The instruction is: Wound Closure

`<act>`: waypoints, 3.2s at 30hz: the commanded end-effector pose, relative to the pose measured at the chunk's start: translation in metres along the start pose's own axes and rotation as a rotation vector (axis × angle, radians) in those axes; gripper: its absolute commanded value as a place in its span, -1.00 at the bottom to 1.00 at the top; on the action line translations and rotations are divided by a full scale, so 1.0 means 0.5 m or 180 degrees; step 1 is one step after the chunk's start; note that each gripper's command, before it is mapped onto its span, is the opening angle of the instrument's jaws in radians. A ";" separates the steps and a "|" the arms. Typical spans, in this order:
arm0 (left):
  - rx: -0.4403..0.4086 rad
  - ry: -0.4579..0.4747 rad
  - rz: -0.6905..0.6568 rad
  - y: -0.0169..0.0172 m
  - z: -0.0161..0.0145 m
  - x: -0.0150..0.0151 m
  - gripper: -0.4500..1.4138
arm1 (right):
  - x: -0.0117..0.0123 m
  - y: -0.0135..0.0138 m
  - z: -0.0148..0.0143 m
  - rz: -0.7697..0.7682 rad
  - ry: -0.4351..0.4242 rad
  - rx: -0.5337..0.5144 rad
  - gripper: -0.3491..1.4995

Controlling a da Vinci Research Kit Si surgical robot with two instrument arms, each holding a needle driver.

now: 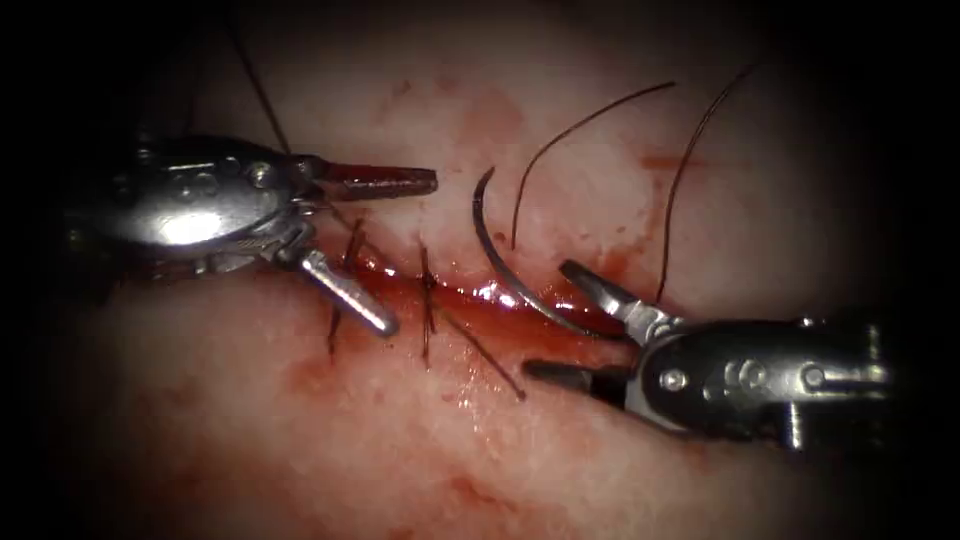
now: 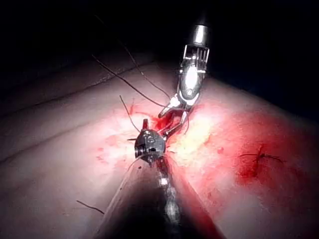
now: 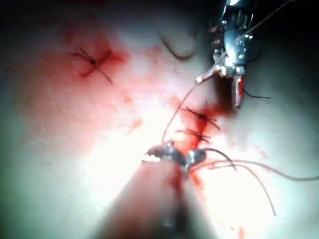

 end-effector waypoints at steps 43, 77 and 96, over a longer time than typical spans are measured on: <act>-0.0033 0.0239 0.0030 0.0070 0.0009 -0.0030 0.12 | -0.0110 0.0165 -0.0076 -0.0068 -0.0218 0.0267 -0.33; 0.0342 0.0567 -0.0418 0.0061 0.0024 0.0031 0.39 | 0.0018 0.0072 -0.0110 0.0643 0.0203 0.0574 0.78; 0.0224 0.0924 -0.0617 0.0066 0.0026 0.0070 -0.01 | 0.0021 0.0016 -0.0148 0.0788 0.0319 0.0895 0.75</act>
